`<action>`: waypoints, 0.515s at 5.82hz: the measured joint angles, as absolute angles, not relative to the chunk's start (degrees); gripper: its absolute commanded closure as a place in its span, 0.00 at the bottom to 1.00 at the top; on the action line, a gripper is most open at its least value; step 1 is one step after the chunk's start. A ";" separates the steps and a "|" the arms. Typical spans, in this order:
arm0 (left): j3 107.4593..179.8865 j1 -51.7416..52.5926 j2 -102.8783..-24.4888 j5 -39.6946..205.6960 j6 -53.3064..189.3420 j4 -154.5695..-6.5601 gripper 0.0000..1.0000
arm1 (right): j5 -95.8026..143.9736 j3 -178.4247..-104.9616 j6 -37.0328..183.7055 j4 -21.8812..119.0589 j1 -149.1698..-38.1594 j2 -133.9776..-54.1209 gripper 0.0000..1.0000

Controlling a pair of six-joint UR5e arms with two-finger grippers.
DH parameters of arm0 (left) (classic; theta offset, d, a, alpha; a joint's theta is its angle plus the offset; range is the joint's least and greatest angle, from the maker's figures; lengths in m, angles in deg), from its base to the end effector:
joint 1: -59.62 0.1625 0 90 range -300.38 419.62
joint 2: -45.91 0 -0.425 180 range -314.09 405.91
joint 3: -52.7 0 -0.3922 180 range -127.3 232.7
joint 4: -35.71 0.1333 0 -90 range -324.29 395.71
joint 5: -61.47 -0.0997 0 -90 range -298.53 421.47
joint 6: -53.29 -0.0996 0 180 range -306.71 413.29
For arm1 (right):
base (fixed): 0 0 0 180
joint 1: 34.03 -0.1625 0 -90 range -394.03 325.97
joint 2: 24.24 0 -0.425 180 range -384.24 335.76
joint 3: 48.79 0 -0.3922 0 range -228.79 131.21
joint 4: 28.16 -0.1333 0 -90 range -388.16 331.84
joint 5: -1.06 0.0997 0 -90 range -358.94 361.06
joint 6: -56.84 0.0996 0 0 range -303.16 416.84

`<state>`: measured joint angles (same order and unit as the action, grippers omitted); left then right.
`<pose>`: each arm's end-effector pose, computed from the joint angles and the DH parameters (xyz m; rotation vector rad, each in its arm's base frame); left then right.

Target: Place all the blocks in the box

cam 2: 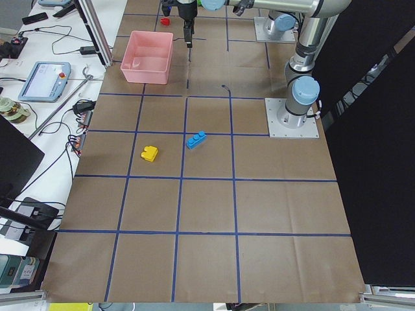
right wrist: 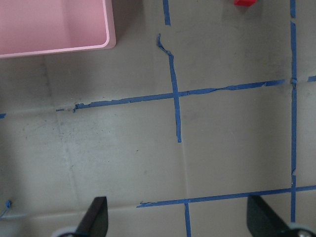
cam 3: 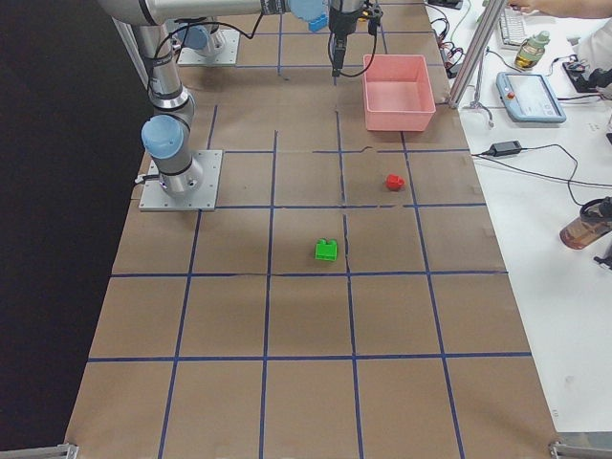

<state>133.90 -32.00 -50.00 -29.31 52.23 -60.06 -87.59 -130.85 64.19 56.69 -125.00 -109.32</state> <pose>-0.1469 -0.5261 0.5005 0.0737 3.1259 0.0785 0.1445 -0.5217 0.5034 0.1743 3.1153 0.0605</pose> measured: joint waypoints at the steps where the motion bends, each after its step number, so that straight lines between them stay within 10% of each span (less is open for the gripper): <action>1: 133.95 -31.76 -49.89 -29.35 52.23 -60.11 0.00 | -87.57 -130.94 64.21 56.76 -125.00 -109.32 0.01; 3: 134.07 -28.12 -50.02 -29.63 52.28 -60.89 0.00 | -87.64 -131.04 64.22 56.82 -125.00 -109.32 0.01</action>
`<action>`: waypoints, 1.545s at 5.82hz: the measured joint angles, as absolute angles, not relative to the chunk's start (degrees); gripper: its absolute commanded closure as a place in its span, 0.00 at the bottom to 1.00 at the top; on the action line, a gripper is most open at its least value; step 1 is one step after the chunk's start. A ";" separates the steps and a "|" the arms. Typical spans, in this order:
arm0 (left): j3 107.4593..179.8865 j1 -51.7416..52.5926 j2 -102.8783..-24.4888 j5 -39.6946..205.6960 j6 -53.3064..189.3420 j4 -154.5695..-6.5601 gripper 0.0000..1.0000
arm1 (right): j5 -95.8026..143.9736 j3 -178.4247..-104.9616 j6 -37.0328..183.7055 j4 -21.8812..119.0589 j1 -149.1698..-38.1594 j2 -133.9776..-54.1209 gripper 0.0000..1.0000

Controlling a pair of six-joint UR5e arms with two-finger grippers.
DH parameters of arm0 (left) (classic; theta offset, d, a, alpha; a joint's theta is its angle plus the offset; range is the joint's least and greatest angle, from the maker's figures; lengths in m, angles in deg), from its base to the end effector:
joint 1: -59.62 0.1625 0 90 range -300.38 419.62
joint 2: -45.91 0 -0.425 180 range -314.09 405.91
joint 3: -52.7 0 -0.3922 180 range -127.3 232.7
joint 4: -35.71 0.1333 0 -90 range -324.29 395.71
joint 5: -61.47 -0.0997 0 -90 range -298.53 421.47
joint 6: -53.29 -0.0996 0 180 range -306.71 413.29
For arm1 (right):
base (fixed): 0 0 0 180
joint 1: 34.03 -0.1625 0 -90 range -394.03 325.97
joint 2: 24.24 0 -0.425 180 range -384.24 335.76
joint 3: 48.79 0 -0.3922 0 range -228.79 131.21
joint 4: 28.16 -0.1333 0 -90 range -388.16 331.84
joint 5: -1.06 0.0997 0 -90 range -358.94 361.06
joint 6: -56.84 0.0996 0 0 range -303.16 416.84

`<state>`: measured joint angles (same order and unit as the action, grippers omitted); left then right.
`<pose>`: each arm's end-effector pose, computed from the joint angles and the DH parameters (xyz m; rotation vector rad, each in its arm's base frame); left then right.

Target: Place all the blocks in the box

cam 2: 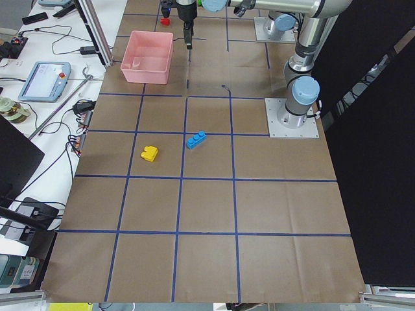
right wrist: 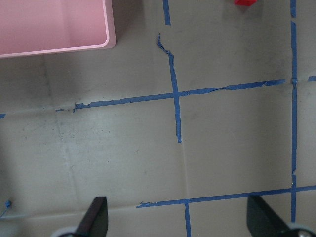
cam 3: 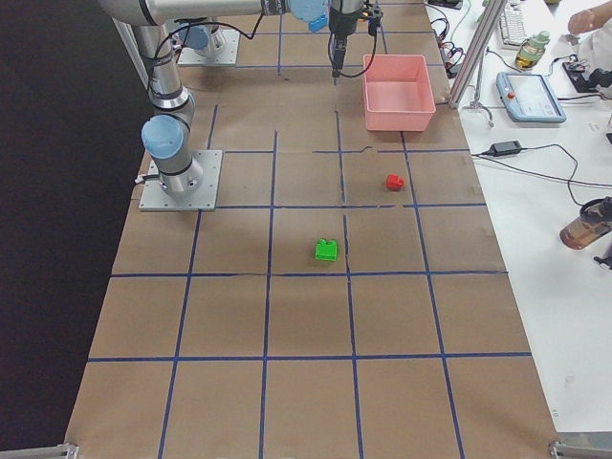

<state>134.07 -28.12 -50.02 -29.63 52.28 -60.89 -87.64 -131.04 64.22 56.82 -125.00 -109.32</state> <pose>-0.1104 -0.5331 0.4976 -0.0330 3.1223 0.1071 0.1444 -0.5216 0.5020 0.1752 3.1162 0.0621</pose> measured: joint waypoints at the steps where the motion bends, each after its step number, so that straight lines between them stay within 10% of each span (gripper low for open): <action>1: 134.37 -22.77 -50.57 -29.78 50.91 -62.66 0.00 | -87.68 -131.05 64.22 56.83 -125.00 -109.32 0.01; 9: 159.44 -1.33 -60.44 -34.23 40.45 -26.68 0.13 | -88.54 -131.14 45.87 57.30 -113.11 -108.52 0.00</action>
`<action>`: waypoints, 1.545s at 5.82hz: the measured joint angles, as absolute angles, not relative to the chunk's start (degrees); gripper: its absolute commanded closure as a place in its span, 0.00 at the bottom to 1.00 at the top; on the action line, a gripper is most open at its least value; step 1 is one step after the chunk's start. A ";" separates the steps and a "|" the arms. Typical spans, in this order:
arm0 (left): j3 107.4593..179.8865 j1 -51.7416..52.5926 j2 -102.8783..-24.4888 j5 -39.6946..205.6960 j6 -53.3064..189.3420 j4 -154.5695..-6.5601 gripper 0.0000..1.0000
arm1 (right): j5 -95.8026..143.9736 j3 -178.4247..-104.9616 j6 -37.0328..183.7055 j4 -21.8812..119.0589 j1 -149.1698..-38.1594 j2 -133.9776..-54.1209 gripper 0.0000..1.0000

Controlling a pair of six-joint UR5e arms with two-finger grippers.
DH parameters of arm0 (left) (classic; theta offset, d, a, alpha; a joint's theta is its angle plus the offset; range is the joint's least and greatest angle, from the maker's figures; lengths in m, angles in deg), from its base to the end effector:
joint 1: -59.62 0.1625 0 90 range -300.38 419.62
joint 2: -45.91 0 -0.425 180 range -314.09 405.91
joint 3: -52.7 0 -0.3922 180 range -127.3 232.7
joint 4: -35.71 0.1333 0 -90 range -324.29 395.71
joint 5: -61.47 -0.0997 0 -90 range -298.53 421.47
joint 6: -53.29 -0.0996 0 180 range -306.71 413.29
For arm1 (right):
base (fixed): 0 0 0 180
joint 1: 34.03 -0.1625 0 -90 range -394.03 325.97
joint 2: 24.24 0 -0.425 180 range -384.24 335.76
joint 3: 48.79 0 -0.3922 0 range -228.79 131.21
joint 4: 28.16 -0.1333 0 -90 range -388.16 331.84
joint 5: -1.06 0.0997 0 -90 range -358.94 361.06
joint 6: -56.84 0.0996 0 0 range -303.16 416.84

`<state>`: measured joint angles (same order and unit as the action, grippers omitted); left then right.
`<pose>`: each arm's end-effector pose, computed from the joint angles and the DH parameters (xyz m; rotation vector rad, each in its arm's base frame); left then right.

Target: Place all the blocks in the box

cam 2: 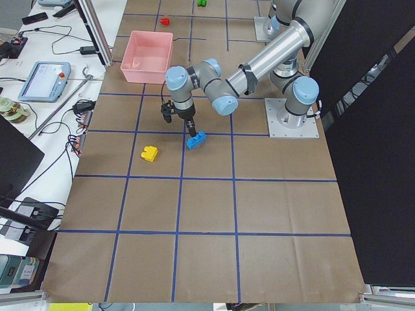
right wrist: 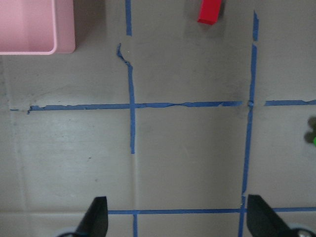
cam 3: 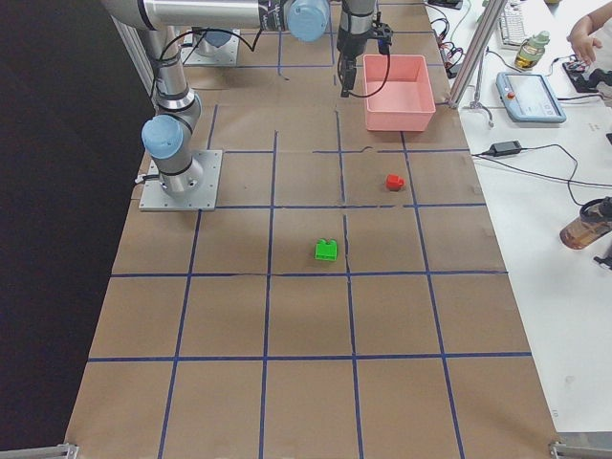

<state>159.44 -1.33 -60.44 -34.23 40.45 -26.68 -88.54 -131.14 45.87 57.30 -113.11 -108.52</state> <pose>0.1534 -0.5302 0.2480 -0.4266 3.0472 0.1923 0.0313 -0.5452 0.4946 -0.0011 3.1254 0.0678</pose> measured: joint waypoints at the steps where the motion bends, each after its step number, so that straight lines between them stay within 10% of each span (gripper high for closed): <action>1: 161.03 -1.17 -62.21 -34.37 40.32 -23.02 0.17 | -89.25 -131.14 39.62 57.34 -106.95 -108.26 0.00; 2: 161.67 -1.14 -63.59 -34.49 40.43 -21.75 0.31 | -90.94 -131.14 36.64 57.38 -100.18 -107.30 0.00; 4: 162.11 -1.17 -65.36 -34.62 40.76 -21.50 1.00 | -93.62 -131.13 34.51 59.21 -89.49 -102.85 0.01; 9: 153.68 -11.72 -64.90 -33.94 38.31 -23.72 1.00 | -94.07 -140.51 31.84 80.57 -85.00 -89.51 0.01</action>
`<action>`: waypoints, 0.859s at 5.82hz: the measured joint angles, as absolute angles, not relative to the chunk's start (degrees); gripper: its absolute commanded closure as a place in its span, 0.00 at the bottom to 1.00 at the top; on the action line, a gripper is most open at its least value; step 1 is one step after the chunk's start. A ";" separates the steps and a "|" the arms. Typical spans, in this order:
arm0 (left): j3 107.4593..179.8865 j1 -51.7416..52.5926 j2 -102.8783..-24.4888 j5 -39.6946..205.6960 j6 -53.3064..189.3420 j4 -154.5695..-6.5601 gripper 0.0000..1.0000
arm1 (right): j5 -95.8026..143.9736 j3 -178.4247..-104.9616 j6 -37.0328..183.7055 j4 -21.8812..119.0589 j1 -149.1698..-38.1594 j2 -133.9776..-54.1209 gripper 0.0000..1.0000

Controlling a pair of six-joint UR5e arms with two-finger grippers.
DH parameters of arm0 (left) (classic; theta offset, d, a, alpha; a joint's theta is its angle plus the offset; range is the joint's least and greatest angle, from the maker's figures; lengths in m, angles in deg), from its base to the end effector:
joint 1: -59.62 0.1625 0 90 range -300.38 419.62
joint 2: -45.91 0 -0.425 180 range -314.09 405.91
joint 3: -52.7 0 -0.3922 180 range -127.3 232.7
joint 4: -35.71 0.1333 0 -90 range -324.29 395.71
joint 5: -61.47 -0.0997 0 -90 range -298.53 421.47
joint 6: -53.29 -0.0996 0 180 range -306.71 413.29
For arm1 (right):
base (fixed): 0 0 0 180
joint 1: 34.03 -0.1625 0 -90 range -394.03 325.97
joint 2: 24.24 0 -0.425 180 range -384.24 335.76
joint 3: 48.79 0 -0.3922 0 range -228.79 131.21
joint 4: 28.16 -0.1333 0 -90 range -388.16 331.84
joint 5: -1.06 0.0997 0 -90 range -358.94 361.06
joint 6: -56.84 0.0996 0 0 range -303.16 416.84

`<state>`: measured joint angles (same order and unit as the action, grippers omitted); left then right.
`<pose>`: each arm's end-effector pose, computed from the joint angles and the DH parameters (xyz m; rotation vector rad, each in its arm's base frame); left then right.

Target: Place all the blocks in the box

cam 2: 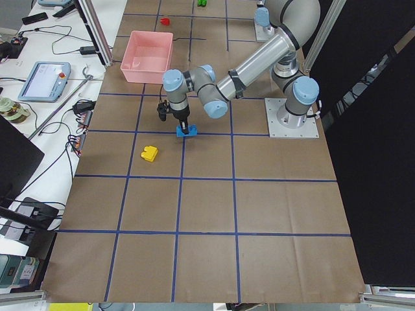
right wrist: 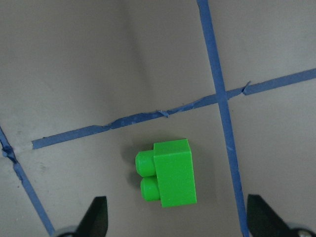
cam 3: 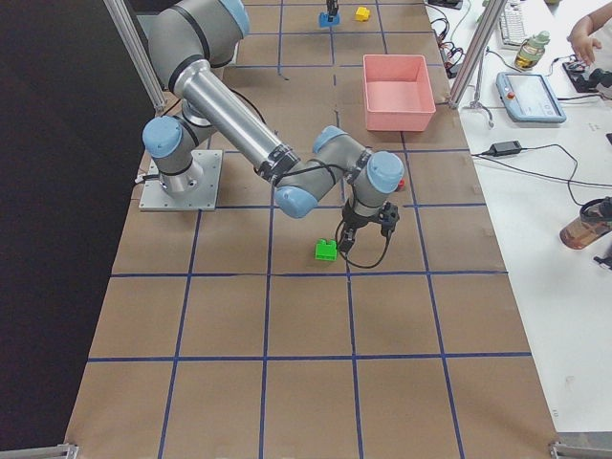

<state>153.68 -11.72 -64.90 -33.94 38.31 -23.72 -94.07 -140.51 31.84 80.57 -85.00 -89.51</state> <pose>0.0688 -0.5910 0.2519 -0.0966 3.0550 0.0729 -0.2903 -0.5556 0.2621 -0.3725 -3.1047 -0.2532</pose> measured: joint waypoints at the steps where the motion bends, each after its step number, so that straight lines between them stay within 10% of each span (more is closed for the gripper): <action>1: 147.29 -18.71 -66.02 -33.83 38.19 -26.02 1.00 | -94.03 -145.02 30.12 86.48 -84.95 -89.31 0.01; 5: 124.69 -39.61 -77.63 -33.00 37.38 -27.78 1.00 | -94.97 -151.14 23.70 92.71 -84.04 -88.56 0.04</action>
